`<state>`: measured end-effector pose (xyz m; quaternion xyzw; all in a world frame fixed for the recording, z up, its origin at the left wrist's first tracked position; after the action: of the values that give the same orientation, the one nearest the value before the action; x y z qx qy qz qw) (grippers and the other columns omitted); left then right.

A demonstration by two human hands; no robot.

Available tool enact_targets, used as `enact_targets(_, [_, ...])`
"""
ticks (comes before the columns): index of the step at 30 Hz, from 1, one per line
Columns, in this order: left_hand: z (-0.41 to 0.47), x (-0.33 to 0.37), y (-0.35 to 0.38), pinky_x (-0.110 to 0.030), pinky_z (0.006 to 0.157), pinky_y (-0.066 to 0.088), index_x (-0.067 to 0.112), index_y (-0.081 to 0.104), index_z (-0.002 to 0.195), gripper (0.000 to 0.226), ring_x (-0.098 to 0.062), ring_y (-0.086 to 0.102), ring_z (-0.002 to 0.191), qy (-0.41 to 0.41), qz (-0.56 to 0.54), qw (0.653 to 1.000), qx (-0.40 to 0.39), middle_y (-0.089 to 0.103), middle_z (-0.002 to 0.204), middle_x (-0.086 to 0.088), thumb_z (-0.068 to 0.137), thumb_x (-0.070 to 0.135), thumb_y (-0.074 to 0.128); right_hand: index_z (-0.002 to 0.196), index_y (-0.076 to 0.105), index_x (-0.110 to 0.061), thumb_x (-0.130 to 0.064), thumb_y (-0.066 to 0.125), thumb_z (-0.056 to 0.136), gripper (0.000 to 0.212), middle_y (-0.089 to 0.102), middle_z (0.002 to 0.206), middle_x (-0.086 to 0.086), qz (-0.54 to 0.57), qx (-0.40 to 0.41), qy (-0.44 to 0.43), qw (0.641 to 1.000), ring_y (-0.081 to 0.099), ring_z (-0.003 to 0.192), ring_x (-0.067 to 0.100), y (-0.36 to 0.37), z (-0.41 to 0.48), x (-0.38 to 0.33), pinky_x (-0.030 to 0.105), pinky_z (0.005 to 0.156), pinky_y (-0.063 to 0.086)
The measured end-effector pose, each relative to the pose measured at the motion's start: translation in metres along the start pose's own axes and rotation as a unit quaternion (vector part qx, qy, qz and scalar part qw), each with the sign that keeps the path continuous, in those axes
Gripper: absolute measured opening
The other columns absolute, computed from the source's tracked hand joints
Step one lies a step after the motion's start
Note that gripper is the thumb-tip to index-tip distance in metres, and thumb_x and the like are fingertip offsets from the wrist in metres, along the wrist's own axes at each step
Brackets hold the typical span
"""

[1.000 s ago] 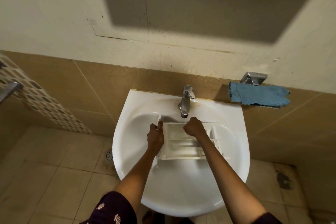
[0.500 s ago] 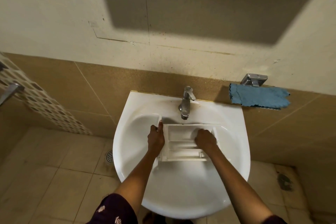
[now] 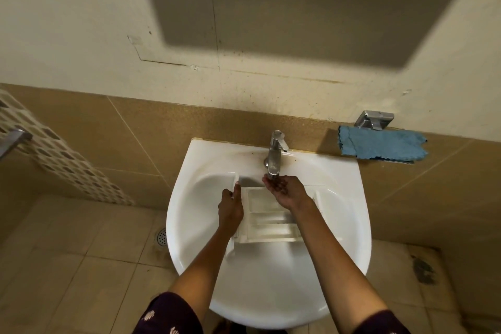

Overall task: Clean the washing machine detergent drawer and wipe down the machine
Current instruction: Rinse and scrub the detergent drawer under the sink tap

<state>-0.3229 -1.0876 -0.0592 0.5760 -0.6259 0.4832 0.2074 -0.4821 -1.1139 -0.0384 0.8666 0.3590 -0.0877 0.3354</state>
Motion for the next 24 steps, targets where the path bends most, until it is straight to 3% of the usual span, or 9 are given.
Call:
enact_targets(3, [-0.001, 0.000, 0.000, -0.034, 0.081, 0.040, 0.009, 0.043, 0.100, 0.043, -0.026, 0.052, 0.091, 0.002, -0.002, 1.000, -0.002, 0.053, 0.097, -0.009, 0.097, 0.049, 0.029, 0.082, 0.053, 0.010, 0.005, 0.029, 0.095, 0.028, 0.055, 0.083, 0.023, -0.009, 0.006, -0.009, 1.000, 0.055, 0.076, 0.030, 0.004, 0.001, 0.001, 0.039, 0.105, 0.040])
enact_targets(5, [-0.001, 0.000, 0.000, -0.033, 0.080, 0.041, 0.007, 0.043, 0.101, 0.045, -0.026, 0.052, 0.089, 0.001, -0.002, 1.000, 0.000, 0.054, 0.096, -0.010, 0.097, 0.049, 0.029, 0.081, 0.053, 0.008, 0.008, 0.028, 0.094, 0.028, 0.055, 0.079, 0.020, -0.048, -0.007, -0.003, 0.999, 0.054, 0.072, 0.027, 0.008, -0.002, 0.004, 0.037, 0.089, 0.049])
enact_targets(7, [0.000, 0.000, -0.002, -0.034, 0.081, 0.041, 0.005, 0.044, 0.099, 0.047, -0.027, 0.052, 0.088, 0.001, -0.001, 1.000, 0.007, 0.055, 0.093, -0.010, 0.096, 0.050, 0.030, 0.080, 0.056, 0.007, 0.011, 0.033, 0.091, 0.027, 0.056, 0.074, 0.018, -0.238, -0.024, 0.008, 0.971, 0.055, 0.067, 0.025, 0.008, -0.005, 0.006, 0.032, 0.068, 0.055])
enact_targets(9, [0.000, -0.001, -0.003, -0.033, 0.080, 0.040, 0.007, 0.043, 0.097, 0.045, -0.028, 0.052, 0.088, -0.001, -0.002, 1.000, 0.010, 0.054, 0.093, -0.010, 0.096, 0.050, 0.030, 0.081, 0.063, 0.009, 0.011, 0.039, 0.087, 0.025, 0.061, 0.059, 0.015, -0.509, -0.010, 0.017, 0.861, 0.057, 0.060, 0.024, 0.001, -0.013, 0.004, 0.030, 0.066, 0.055])
enact_targets(11, [0.002, -0.002, -0.002, -0.033, 0.079, 0.038, 0.009, 0.042, 0.096, 0.043, -0.027, 0.051, 0.088, -0.005, -0.001, 1.000, 0.008, 0.053, 0.093, -0.009, 0.096, 0.050, 0.031, 0.083, 0.065, 0.010, 0.009, 0.039, 0.086, 0.026, 0.060, 0.042, 0.007, -0.659, 0.022, 0.023, 0.751, 0.058, 0.049, 0.020, -0.009, -0.020, -0.004, 0.024, 0.057, 0.054])
enact_targets(16, [0.002, -0.001, -0.001, -0.033, 0.080, 0.039, 0.010, 0.041, 0.096, 0.041, -0.028, 0.052, 0.091, -0.005, 0.000, 1.000, 0.006, 0.052, 0.095, -0.009, 0.097, 0.049, 0.030, 0.062, 0.052, -0.003, -0.005, 0.049, 0.087, 0.026, 0.060, 0.043, -0.005, -0.791, 0.001, -0.042, 0.611, 0.049, 0.052, 0.014, 0.005, -0.027, 0.001, 0.016, 0.047, 0.041])
enact_targets(18, [0.000, 0.000, -0.001, -0.034, 0.082, 0.038, 0.009, 0.041, 0.097, 0.041, -0.029, 0.052, 0.094, -0.005, 0.000, 1.000, 0.007, 0.051, 0.096, -0.009, 0.097, 0.049, 0.030, 0.084, 0.065, 0.004, -0.017, 0.054, 0.090, 0.025, 0.073, 0.076, 0.001, -0.824, -0.059, -0.052, 0.561, 0.056, 0.073, 0.021, 0.009, -0.029, 0.030, 0.020, 0.064, 0.043])
enact_targets(20, [-0.002, 0.001, -0.001, -0.033, 0.082, 0.037, 0.009, 0.041, 0.098, 0.041, -0.028, 0.051, 0.094, -0.004, 0.001, 1.000, 0.006, 0.051, 0.096, -0.009, 0.097, 0.048, 0.030, 0.116, 0.061, 0.000, -0.022, 0.045, 0.095, 0.034, 0.064, 0.117, 0.016, -0.844, -0.063, -0.057, 0.530, 0.058, 0.102, 0.030, -0.002, -0.033, 0.046, 0.030, 0.083, 0.043])
enact_targets(24, [-0.003, 0.002, -0.001, -0.033, 0.080, 0.037, 0.009, 0.041, 0.097, 0.041, -0.028, 0.051, 0.092, -0.006, 0.001, 1.000, 0.003, 0.052, 0.096, -0.009, 0.097, 0.049, 0.030, 0.120, 0.054, -0.002, -0.014, 0.038, 0.095, 0.033, 0.057, 0.125, 0.017, -0.891, 0.053, -0.100, 0.440, 0.054, 0.117, 0.033, -0.028, -0.043, 0.021, 0.035, 0.093, 0.043])
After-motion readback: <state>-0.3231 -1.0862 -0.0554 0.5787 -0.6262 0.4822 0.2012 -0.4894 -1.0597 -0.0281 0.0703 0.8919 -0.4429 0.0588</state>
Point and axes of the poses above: each hand's wrist, its own z-axis towards the middle knuckle, its own y-axis out of the palm, x = y × z, the point moved 9 cm from there along z, towards the middle knuckle
